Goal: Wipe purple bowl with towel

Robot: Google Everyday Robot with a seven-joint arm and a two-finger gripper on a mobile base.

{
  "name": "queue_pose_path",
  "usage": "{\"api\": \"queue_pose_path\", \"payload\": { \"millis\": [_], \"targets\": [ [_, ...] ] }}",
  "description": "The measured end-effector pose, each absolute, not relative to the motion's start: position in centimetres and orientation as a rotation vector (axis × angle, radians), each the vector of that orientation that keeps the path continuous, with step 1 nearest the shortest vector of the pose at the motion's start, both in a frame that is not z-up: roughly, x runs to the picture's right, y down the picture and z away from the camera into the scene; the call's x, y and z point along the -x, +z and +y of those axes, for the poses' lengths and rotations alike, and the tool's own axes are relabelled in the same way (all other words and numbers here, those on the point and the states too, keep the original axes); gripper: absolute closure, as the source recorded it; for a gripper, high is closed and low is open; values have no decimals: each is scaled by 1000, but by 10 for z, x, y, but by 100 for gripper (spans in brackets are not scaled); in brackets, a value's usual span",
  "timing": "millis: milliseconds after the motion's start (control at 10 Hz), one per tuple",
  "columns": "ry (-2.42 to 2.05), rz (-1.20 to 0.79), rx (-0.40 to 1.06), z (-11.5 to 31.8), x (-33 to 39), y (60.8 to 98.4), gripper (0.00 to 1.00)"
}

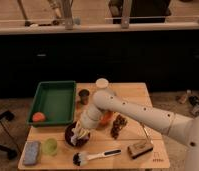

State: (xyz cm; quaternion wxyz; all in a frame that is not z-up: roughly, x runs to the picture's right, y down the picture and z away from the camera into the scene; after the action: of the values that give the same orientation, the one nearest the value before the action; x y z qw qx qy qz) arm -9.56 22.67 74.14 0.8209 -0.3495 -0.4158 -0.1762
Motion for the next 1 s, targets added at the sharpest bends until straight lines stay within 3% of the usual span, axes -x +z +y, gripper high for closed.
{"api": "queue_pose_path", "payload": {
  "millis": [1000],
  "targets": [
    [-429, -953, 715, 205, 147, 757, 99]
  ]
}}
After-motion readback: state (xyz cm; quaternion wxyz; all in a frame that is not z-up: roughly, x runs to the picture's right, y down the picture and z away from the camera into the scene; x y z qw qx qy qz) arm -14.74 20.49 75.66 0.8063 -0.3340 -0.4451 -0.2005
